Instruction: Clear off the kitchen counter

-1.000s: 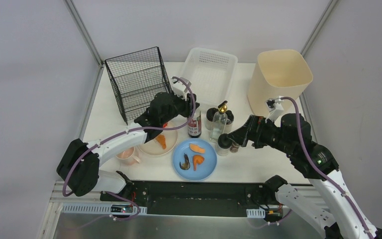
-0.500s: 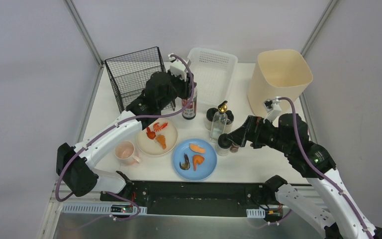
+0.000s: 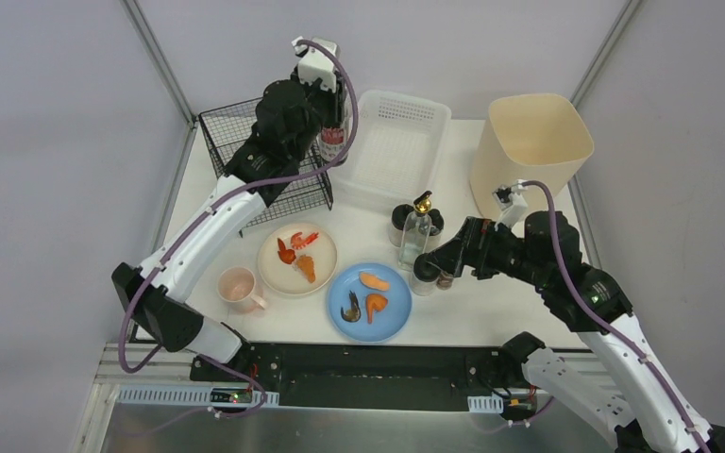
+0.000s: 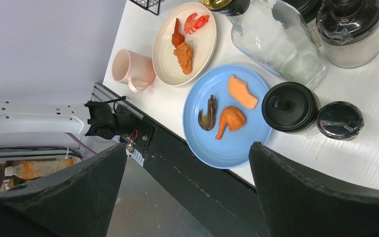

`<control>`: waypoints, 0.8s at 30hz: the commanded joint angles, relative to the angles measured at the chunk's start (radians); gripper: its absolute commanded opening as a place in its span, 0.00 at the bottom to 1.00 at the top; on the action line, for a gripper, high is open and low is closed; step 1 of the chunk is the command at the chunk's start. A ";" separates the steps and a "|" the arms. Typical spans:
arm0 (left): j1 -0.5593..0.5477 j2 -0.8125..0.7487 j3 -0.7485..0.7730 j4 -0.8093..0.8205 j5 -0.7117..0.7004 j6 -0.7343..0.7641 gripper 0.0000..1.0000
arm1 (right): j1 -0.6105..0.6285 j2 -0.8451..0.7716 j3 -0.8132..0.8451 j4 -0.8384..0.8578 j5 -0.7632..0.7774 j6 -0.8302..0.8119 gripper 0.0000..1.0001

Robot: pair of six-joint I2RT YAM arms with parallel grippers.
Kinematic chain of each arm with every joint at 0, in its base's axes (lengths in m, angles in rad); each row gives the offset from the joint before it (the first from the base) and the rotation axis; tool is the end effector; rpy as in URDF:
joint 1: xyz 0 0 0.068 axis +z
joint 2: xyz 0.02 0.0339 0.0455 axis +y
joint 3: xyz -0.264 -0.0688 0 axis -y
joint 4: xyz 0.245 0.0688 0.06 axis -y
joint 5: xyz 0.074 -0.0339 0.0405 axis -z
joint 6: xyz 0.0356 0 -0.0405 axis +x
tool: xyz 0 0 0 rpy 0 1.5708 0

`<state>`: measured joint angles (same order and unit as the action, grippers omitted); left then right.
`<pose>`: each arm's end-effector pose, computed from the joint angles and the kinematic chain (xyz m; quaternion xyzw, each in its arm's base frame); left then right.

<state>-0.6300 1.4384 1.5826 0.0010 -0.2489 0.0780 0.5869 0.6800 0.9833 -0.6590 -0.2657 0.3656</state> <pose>0.2689 -0.1852 0.4855 0.1369 0.6412 -0.1265 0.7444 0.1049 0.0810 0.3722 -0.1650 0.8005 0.3561 0.4530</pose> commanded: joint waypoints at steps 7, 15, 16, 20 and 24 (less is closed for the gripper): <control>0.186 0.200 0.353 0.064 -0.094 -0.016 0.00 | 0.003 0.033 -0.013 0.075 -0.086 0.008 0.99; 0.249 0.345 0.562 0.038 -0.116 0.013 0.00 | 0.003 0.048 -0.064 0.140 -0.149 0.043 0.99; 0.255 0.363 0.585 0.031 -0.122 0.013 0.00 | 0.005 0.050 -0.069 0.150 -0.159 0.049 0.99; 0.277 0.429 0.670 0.002 -0.159 0.013 0.00 | 0.004 0.055 -0.080 0.169 -0.172 0.051 0.99; 0.301 0.472 0.694 0.002 -0.187 0.004 0.00 | 0.005 0.052 -0.068 0.148 -0.146 0.027 0.99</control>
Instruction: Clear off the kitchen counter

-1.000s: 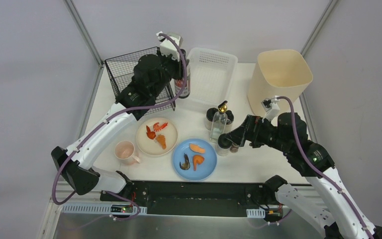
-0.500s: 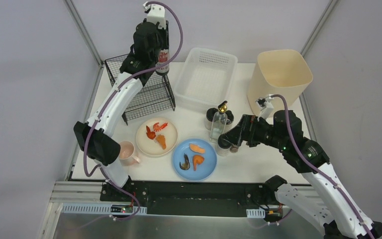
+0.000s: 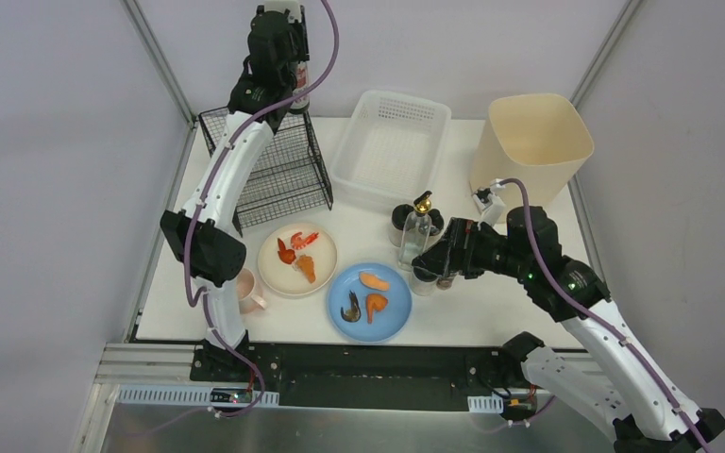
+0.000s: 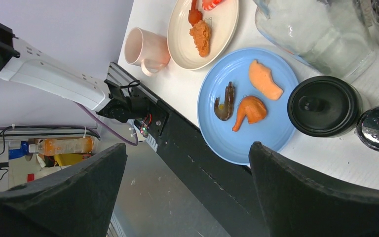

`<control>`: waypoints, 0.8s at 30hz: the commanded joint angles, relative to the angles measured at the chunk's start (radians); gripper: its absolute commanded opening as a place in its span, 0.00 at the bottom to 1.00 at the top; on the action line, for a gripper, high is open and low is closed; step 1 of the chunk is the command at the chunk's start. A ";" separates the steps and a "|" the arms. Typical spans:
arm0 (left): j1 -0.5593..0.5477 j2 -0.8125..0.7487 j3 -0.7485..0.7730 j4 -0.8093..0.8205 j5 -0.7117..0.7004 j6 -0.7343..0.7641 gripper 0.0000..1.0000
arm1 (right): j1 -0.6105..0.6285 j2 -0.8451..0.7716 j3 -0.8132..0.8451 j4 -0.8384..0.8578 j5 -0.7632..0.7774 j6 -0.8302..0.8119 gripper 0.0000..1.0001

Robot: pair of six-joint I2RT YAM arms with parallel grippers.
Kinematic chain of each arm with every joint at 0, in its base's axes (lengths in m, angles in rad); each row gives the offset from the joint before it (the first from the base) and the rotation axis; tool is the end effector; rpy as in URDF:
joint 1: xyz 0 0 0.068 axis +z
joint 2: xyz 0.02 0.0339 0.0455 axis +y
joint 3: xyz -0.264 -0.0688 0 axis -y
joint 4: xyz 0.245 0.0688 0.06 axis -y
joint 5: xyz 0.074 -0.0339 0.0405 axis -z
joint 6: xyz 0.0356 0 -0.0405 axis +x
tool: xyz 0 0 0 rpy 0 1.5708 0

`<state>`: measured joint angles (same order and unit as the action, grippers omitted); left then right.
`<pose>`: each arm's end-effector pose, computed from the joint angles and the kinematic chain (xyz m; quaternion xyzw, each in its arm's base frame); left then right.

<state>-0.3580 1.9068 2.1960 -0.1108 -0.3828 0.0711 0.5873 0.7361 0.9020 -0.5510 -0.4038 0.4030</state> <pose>0.4075 -0.1382 0.5091 -0.0086 0.6462 0.0131 0.7630 0.1213 0.0975 0.3503 -0.1863 0.7987 0.4064 0.4026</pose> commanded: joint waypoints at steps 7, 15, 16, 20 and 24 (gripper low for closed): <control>0.061 0.028 0.064 0.114 -0.070 -0.028 0.00 | 0.007 -0.027 0.002 0.044 -0.004 -0.013 0.99; 0.065 0.027 -0.042 0.141 -0.072 -0.056 0.00 | 0.008 -0.025 -0.013 0.046 -0.004 -0.008 0.99; 0.065 0.025 -0.057 0.147 -0.071 -0.060 0.00 | 0.009 -0.027 -0.016 0.046 -0.004 -0.006 0.99; 0.066 0.014 -0.122 0.172 -0.075 -0.069 0.00 | 0.009 -0.033 -0.027 0.047 -0.008 -0.003 0.99; 0.067 -0.002 -0.187 0.202 -0.080 -0.107 0.00 | 0.010 -0.038 -0.034 0.047 -0.009 -0.002 0.99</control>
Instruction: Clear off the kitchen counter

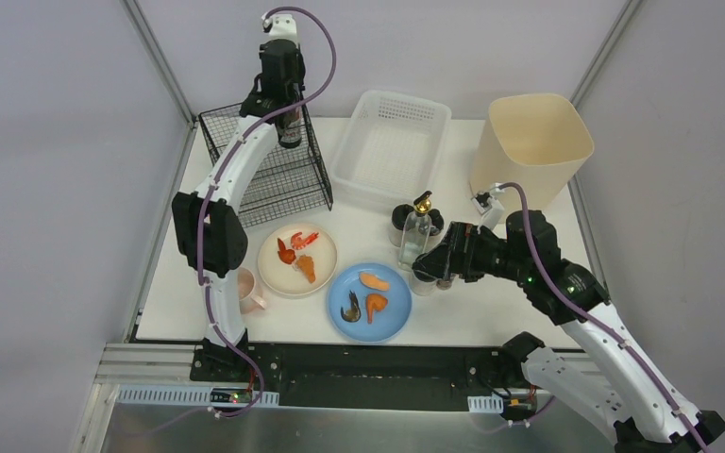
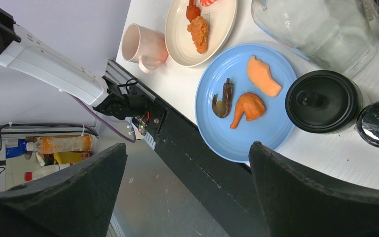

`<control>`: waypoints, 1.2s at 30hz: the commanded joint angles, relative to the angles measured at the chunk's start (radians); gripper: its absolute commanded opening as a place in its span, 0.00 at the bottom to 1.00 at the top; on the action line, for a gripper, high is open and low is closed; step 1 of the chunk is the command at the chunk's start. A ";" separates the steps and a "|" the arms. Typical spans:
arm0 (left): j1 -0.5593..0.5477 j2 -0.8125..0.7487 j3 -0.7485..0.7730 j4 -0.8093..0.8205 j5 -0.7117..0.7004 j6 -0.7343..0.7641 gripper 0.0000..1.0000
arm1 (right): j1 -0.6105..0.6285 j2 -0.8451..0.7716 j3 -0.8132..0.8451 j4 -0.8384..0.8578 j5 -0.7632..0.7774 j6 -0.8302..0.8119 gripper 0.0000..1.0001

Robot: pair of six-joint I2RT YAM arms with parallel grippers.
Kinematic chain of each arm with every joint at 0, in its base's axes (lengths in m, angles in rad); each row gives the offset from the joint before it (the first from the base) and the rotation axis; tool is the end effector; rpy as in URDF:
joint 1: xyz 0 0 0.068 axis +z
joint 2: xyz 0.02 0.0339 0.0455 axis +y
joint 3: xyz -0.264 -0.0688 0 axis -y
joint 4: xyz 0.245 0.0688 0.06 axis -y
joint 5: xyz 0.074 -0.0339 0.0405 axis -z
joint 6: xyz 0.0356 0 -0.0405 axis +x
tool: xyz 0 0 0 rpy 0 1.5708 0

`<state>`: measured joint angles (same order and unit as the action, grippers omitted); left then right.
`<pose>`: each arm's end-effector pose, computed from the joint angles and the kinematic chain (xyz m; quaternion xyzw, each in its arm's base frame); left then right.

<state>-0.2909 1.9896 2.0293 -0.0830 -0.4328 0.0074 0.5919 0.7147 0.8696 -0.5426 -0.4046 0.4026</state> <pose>0.4603 -0.1222 0.4198 -0.0420 0.7196 0.0581 0.6906 0.1185 0.0966 0.3433 -0.1884 0.7989 0.4072 0.4006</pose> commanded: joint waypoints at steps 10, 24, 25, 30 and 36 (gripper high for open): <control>-0.001 -0.102 -0.122 0.207 -0.034 -0.097 0.00 | 0.008 -0.028 -0.015 0.042 -0.015 0.000 0.99; -0.001 -0.169 -0.325 0.321 0.000 -0.155 0.36 | 0.017 -0.017 -0.004 0.033 -0.002 -0.007 0.99; -0.001 -0.177 -0.338 0.326 0.005 -0.157 0.42 | 0.018 -0.016 -0.003 0.031 -0.001 -0.008 0.99; -0.002 -0.213 -0.404 0.348 0.030 -0.154 0.63 | 0.020 -0.008 0.004 0.030 0.000 -0.006 0.99; -0.002 -0.257 -0.447 0.356 0.052 -0.149 0.73 | 0.022 -0.007 0.015 0.025 0.002 -0.004 0.99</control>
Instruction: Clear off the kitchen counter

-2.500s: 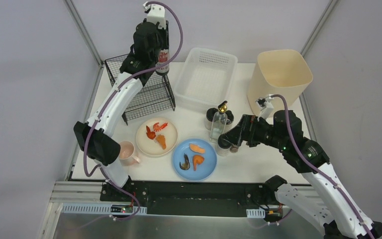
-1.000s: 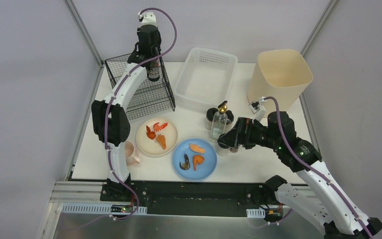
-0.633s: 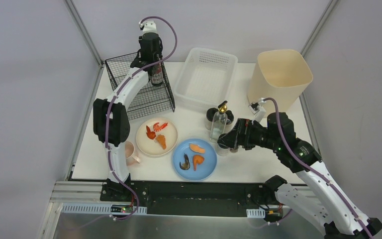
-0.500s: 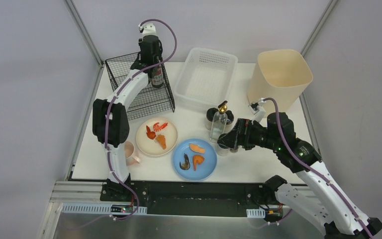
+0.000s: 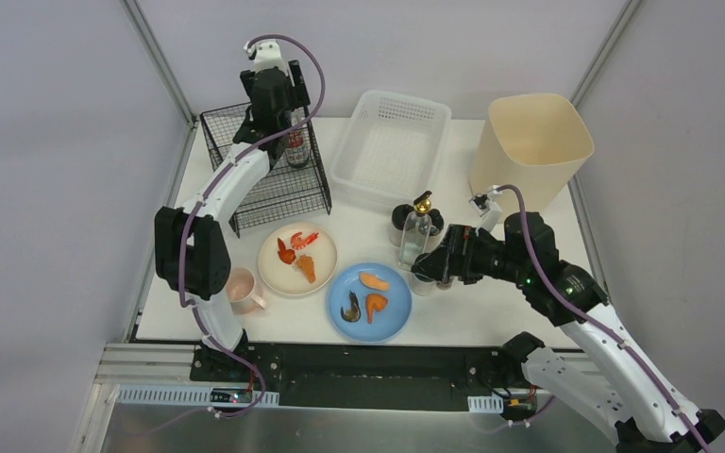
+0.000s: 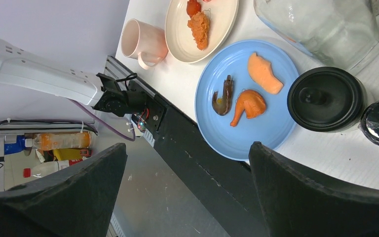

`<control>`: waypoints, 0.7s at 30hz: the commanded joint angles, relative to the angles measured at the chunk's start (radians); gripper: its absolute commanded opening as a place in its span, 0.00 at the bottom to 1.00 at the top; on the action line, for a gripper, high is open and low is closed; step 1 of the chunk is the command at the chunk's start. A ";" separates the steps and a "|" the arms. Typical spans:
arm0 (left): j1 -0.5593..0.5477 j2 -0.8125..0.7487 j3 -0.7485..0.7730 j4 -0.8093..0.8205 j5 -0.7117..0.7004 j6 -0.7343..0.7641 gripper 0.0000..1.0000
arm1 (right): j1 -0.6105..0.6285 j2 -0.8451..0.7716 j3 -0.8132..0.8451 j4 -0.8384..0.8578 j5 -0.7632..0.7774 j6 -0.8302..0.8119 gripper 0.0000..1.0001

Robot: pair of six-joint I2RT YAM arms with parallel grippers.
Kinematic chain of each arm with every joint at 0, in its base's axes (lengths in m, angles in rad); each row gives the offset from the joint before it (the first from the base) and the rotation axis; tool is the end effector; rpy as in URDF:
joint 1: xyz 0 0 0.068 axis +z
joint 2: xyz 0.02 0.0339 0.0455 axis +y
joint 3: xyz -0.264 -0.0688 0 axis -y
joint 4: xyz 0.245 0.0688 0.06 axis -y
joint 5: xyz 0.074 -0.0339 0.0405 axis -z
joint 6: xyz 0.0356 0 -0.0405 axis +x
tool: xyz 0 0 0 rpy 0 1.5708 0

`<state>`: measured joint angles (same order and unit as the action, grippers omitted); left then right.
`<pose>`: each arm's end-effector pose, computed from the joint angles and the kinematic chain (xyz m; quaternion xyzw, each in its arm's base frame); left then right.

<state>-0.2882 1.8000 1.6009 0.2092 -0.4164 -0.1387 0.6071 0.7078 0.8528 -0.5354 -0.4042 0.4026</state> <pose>0.4246 -0.1108 0.3820 -0.0951 0.6974 -0.0052 0.7103 0.1167 0.0981 0.3393 -0.1942 0.7983 0.4097 0.3965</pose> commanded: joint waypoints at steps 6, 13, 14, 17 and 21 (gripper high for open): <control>-0.013 -0.139 -0.018 0.022 0.065 -0.032 0.74 | 0.007 -0.018 0.071 -0.036 0.042 -0.015 0.99; -0.080 -0.245 -0.015 -0.077 0.116 -0.027 0.75 | 0.007 -0.049 0.155 -0.137 0.120 -0.037 0.99; -0.100 -0.262 -0.020 -0.095 0.128 -0.026 0.75 | 0.008 -0.051 0.175 -0.165 0.139 -0.040 0.99; -0.149 -0.319 -0.069 -0.122 0.177 -0.026 0.76 | 0.008 -0.048 0.219 -0.228 0.198 -0.042 0.99; -0.231 -0.412 -0.148 -0.131 0.322 -0.002 0.77 | 0.008 -0.040 0.275 -0.314 0.268 -0.038 0.99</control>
<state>-0.4587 1.4746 1.5127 0.1081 -0.2428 -0.1574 0.6079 0.6632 1.0595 -0.7429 -0.2329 0.3763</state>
